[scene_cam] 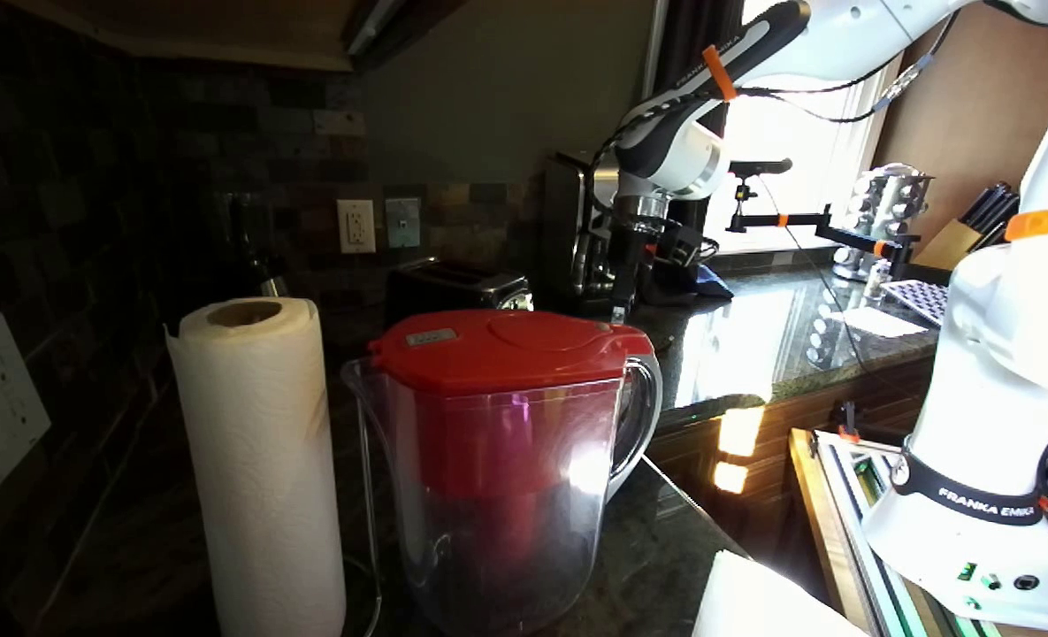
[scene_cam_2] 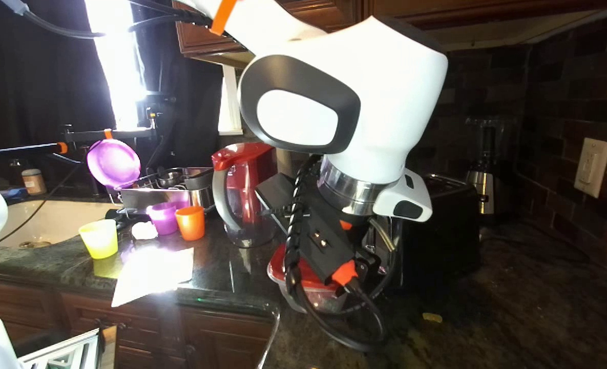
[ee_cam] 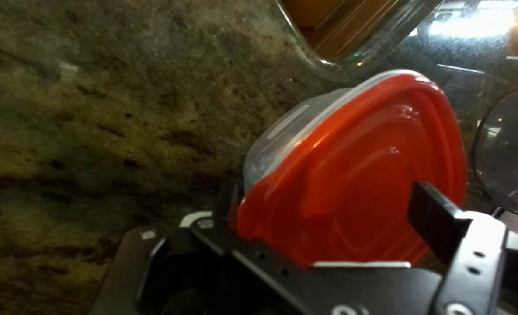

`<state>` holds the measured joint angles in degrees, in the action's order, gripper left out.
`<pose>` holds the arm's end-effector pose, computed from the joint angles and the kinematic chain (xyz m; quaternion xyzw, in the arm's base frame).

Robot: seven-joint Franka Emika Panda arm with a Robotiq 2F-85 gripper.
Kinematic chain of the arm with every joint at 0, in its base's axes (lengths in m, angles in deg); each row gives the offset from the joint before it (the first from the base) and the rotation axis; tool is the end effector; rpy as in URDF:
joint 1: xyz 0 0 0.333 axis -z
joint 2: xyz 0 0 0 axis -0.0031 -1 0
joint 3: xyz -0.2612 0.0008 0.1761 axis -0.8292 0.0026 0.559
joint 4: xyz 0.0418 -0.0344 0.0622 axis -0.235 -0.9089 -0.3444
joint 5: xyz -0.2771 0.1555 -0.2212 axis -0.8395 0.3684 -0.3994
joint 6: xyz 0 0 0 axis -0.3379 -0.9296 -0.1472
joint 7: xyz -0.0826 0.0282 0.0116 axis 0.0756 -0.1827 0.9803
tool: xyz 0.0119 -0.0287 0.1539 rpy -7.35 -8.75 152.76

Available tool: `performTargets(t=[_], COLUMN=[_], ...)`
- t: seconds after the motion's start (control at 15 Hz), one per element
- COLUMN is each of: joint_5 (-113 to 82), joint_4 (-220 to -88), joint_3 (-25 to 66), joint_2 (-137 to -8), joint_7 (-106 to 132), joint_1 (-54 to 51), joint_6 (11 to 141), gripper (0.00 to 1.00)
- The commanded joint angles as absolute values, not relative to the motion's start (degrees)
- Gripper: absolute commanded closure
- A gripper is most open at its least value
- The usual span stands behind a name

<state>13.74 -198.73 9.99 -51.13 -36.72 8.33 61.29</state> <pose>0.4309 -0.1372 0.2962 -0.9732 -0.0535 -0.0210 0.2225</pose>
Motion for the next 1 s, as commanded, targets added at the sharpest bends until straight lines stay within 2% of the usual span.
performTargets(t=[0.0, 0.47, 0.93], joint_5=[17.1, 17.7, 17.4], joint_4=[-197.9, -197.8, -198.0], joint_3=[10.1, 10.5, 11.6], joint_2=[-53.3, -54.7, -56.5], joint_7=[-38.9, -38.2, -37.3], joint_1=[9.1, 9.8, 9.7], joint_6=[60.6, 63.1, 67.5], gripper=[0.00, 0.04, 0.00])
